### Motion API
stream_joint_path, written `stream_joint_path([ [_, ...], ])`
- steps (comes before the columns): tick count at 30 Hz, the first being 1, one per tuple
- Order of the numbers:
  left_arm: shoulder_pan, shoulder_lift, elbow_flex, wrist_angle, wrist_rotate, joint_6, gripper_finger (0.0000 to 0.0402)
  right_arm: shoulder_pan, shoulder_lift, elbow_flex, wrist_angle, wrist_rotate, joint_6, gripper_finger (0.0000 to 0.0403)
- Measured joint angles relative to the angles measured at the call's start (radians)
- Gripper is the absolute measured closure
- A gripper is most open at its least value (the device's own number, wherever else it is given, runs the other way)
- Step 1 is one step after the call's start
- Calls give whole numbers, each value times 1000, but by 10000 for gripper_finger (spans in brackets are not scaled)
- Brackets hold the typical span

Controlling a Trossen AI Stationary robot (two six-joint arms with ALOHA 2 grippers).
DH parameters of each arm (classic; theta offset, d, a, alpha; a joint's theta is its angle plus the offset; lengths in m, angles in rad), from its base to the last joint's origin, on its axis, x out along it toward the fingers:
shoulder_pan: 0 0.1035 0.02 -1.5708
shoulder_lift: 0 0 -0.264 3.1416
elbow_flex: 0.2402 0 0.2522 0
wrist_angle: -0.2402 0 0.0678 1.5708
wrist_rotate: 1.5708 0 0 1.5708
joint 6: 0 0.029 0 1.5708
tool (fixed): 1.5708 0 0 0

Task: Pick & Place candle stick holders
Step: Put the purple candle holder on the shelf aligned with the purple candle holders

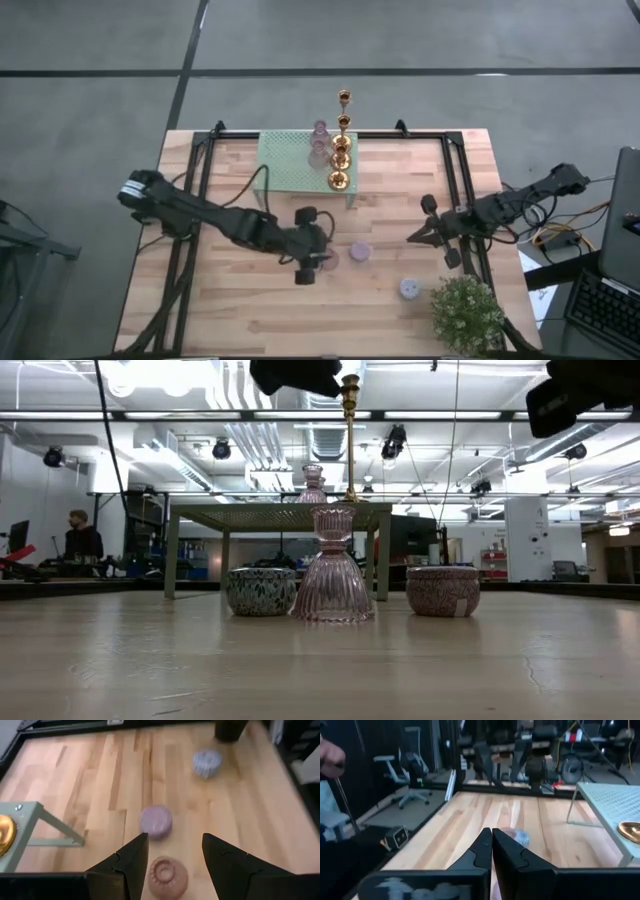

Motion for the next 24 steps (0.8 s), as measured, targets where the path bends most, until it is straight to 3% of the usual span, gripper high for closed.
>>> stream_joint_path([
  [13,-42,186,109,-152,-24,40,211,1,-144,-147,28,34,36,395],
  [24,-47,257,140,-203,-31,27,211,0,-234,-210,28,23,21,395],
])
